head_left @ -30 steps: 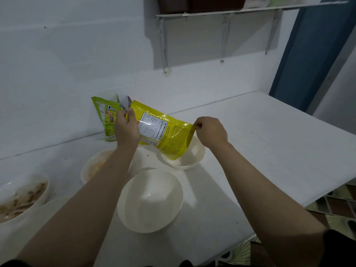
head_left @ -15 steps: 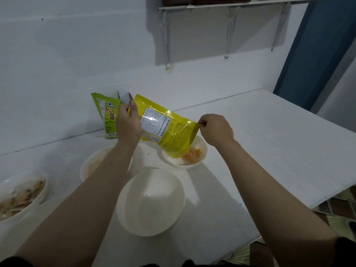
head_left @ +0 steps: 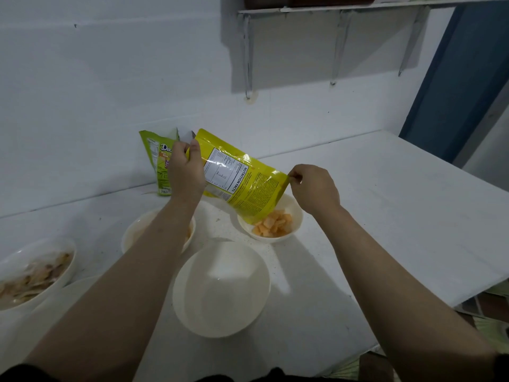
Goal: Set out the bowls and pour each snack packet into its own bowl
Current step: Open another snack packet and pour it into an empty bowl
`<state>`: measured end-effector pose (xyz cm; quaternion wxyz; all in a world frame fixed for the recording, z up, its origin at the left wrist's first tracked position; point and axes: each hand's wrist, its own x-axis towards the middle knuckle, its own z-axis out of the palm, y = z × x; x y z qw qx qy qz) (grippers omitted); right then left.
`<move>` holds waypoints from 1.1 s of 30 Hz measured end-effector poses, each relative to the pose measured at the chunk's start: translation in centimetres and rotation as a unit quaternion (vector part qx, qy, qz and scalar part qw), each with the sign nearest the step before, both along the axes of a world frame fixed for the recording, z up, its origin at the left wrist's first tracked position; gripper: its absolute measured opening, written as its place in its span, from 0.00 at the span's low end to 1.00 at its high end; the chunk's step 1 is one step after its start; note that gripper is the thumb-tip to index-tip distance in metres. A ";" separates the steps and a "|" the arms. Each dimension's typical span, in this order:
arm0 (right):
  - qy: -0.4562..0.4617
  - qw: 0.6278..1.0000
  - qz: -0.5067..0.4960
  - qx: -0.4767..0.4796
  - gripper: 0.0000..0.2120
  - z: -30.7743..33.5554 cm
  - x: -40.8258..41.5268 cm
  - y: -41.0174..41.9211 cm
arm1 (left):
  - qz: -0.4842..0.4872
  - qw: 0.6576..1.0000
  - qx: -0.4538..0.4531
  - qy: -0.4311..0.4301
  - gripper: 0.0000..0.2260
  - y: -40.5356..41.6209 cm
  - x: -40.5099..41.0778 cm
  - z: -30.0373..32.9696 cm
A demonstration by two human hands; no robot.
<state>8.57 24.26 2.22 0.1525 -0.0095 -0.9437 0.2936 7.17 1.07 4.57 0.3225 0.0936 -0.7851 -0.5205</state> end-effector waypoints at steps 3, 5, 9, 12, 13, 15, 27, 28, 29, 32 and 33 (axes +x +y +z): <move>0.003 1.000 0.004 -0.001 0.10 0.0 0.2 -0.1 | -0.001 1.000 -0.001 0.001 0.11 -0.1 0.2 0.3; 0.017 1.000 0.003 0.001 0.10 -0.1 0.3 -0.1 | -0.005 1.000 0.001 0.005 0.11 -0.1 0.3 0.2; 0.030 1.000 -0.005 -0.004 0.09 -0.2 0.5 -0.3 | -0.009 1.000 0.003 0.013 0.12 -0.1 0.5 0.1; 0.026 1.000 -0.005 -0.007 0.09 -0.2 0.7 -0.5 | -0.008 1.000 0.002 0.013 0.12 -0.2 0.6 0.3; 0.026 1.000 -0.005 -0.009 0.09 -0.1 0.8 -0.5 | -0.007 1.000 0.004 0.014 0.12 -0.2 0.7 0.3; 0.031 0.999 -0.009 -0.013 0.09 -0.1 0.9 -0.6 | -0.006 1.000 0.007 0.016 0.12 -0.3 0.7 0.4; 0.057 0.998 -0.014 -0.036 0.10 -0.9 1.5 -1.0 | -0.007 1.000 0.000 0.005 0.13 -0.2 1.4 0.7; 0.051 0.998 -0.014 -0.031 0.10 -0.8 1.4 -1.0 | -0.006 1.000 -0.004 0.005 0.12 -0.1 1.5 0.9; 0.045 0.998 -0.014 -0.030 0.10 -0.8 1.4 -0.9 | -0.006 1.000 -0.010 0.005 0.12 0.0 1.5 1.0; 0.043 0.998 -0.017 -0.033 0.10 -0.8 1.5 -0.7 | -0.007 1.000 -0.020 0.013 0.12 0.0 1.5 1.1; 0.043 0.998 -0.019 -0.038 0.09 -0.8 1.6 -0.7 | -0.007 1.000 -0.023 0.014 0.12 -0.1 1.4 1.1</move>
